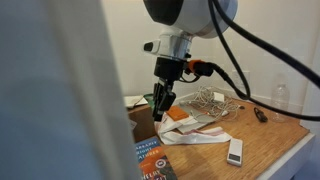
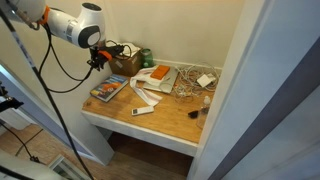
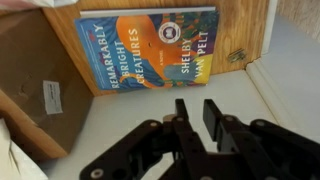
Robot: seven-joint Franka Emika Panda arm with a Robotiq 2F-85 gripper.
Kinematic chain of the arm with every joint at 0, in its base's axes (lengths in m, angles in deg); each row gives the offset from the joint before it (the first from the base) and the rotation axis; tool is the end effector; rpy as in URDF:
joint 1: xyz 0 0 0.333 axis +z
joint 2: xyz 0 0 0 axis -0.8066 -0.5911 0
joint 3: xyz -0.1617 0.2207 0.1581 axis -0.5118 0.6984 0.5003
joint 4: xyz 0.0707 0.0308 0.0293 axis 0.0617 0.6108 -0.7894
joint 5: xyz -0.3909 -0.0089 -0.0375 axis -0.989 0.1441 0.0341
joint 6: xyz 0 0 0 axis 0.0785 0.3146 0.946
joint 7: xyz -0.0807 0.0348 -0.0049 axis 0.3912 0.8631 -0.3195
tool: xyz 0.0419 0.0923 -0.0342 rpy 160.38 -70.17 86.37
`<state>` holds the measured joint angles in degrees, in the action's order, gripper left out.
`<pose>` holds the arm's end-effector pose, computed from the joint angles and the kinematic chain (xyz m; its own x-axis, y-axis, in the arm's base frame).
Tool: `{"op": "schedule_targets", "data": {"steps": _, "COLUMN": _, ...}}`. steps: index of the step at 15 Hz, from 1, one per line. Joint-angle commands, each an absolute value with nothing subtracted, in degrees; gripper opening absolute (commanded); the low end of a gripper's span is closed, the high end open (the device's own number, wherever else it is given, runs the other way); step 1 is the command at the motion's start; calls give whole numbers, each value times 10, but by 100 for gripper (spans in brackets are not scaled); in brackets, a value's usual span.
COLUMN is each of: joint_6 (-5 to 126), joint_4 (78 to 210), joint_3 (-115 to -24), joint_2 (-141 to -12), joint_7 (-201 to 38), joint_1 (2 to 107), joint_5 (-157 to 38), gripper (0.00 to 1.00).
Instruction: Move the book to the right
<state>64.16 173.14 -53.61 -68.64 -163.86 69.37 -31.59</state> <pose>0.5108 0.2690 0.3554 0.0462 0.9317 0.3603 0.9988 -0.0489 -0.0016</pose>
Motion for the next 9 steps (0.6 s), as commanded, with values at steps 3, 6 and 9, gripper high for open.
{"op": "schedule_targets", "data": {"steps": 3, "joint_6": 668, "joint_4": 1679, "joint_3": -473, "joint_2": -765, "joint_7": -1797, "joint_1": 640, "joint_5": -185, "gripper": 0}}
{"op": "schedule_targets", "data": {"steps": 6, "joint_6": 664, "joint_4": 1692, "joint_3": -476, "joint_2": -756, "joint_7": -1772, "joint_1": 642, "joint_5": -210, "gripper": 1}}
{"op": "schedule_targets", "data": {"steps": 9, "joint_6": 664, "joint_4": 1686, "joint_3": -474, "joint_2": -761, "joint_7": -1776, "joint_1": 639, "joint_5": -209, "gripper": 1}}
